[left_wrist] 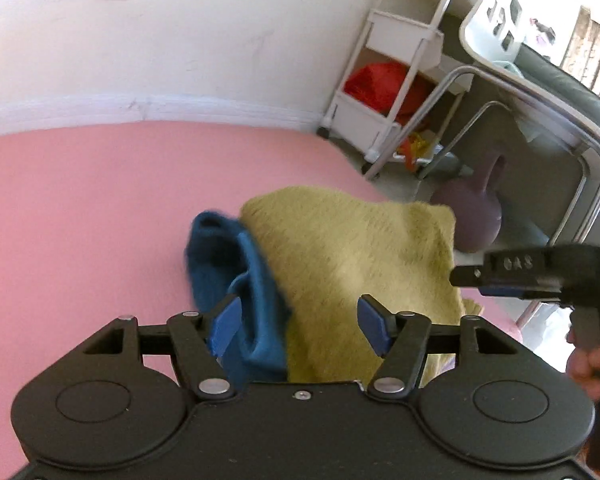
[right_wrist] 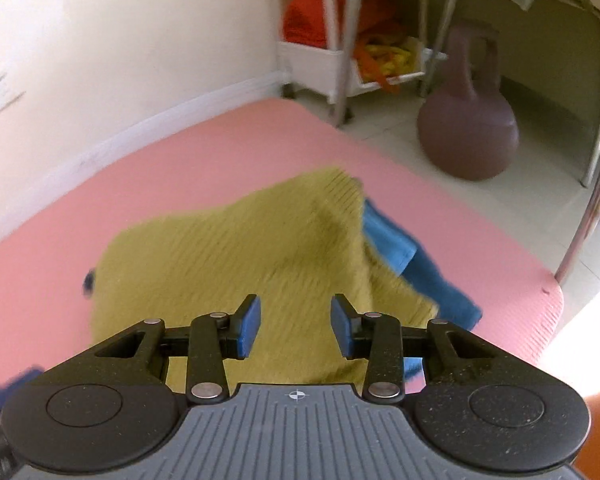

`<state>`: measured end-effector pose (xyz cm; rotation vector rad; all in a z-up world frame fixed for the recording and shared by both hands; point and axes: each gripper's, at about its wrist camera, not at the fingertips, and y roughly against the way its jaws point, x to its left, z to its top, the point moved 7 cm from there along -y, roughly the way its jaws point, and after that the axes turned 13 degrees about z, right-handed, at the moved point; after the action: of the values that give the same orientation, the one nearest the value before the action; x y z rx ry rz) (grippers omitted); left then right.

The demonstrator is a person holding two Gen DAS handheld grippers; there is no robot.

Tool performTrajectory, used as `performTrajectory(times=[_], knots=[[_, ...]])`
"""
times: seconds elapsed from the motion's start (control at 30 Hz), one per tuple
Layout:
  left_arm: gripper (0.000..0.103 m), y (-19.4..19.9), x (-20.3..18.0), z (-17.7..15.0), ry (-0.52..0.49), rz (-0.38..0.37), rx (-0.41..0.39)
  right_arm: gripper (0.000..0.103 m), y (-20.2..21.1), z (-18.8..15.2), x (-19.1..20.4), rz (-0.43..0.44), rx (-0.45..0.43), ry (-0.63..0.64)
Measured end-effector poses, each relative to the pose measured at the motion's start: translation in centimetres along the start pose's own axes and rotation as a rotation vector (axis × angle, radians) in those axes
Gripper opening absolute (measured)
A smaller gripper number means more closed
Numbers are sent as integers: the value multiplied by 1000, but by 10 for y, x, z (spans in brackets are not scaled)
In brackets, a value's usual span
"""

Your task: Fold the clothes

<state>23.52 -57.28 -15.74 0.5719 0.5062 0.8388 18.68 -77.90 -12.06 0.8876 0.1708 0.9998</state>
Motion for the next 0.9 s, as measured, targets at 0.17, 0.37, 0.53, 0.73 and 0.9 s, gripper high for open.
performTrajectory(times=[0.17,0.37,0.53,0.73,0.9], knots=[[75,30,33,-25,-19,55,36,40,14,-34,29,20,39,76],[88,84,76,-46,-36,118,37,42,37,-73,65,45,60,76],[95,139,120,-61,-27,184,18,47,67,-100,91,71,55,43],[99,200,185,-81,14,302,2,54,106,-123,137,103,29,74],[101,248,229,-95,61,401,-35,55,126,-141,177,170,31,104]])
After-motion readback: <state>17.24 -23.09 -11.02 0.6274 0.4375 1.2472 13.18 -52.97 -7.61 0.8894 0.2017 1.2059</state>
